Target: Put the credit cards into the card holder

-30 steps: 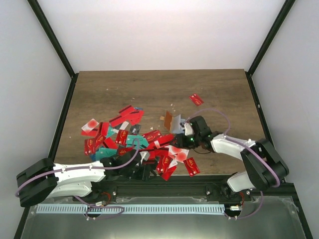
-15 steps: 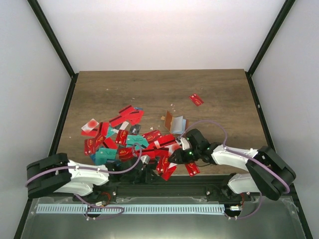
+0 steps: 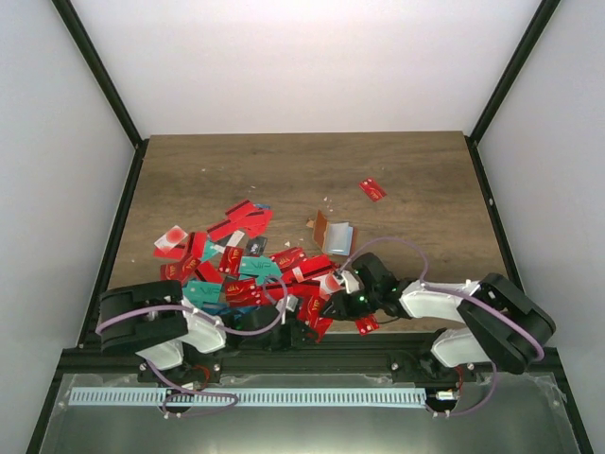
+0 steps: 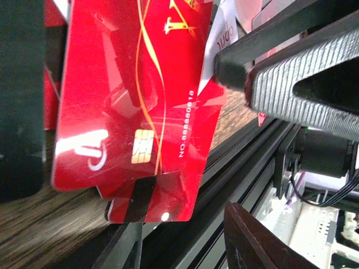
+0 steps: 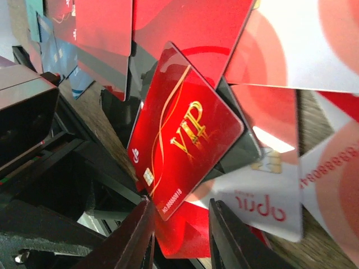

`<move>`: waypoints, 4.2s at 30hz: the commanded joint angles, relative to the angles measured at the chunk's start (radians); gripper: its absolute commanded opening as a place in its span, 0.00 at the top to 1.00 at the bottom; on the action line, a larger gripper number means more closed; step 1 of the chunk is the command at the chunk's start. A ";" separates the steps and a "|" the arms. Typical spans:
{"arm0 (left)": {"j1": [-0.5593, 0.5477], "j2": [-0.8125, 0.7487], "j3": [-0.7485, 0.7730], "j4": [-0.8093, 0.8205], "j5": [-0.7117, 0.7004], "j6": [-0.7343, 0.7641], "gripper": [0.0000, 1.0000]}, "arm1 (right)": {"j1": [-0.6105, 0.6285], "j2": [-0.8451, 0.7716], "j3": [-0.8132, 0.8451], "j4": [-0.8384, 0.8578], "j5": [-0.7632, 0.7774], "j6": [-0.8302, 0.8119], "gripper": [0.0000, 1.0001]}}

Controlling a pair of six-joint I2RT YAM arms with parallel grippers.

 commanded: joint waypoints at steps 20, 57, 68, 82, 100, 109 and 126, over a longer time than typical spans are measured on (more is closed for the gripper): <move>-0.090 0.050 -0.033 0.109 -0.307 -0.100 0.65 | 0.020 0.043 -0.034 -0.033 0.035 0.031 0.74; -0.102 0.126 -0.006 0.339 -0.380 0.003 0.90 | 0.020 -0.069 -0.060 -0.063 0.009 0.074 0.74; -0.103 0.085 -0.008 0.286 -0.379 -0.023 0.96 | 0.020 -0.195 -0.022 -0.166 0.053 0.081 0.73; -0.103 -0.082 -0.023 0.145 -0.399 -0.070 0.96 | 0.020 -0.524 -0.092 -0.266 0.108 0.278 0.56; -0.102 -0.109 -0.021 0.171 -0.357 -0.084 0.96 | 0.020 -0.697 -0.251 -0.104 0.107 0.476 0.44; -0.102 -0.129 -0.026 0.201 -0.338 -0.075 0.96 | 0.020 -0.683 -0.287 0.005 0.105 0.541 0.44; -0.102 -0.092 -0.028 0.326 -0.297 -0.064 0.96 | 0.020 -0.719 -0.347 0.224 0.137 0.641 0.68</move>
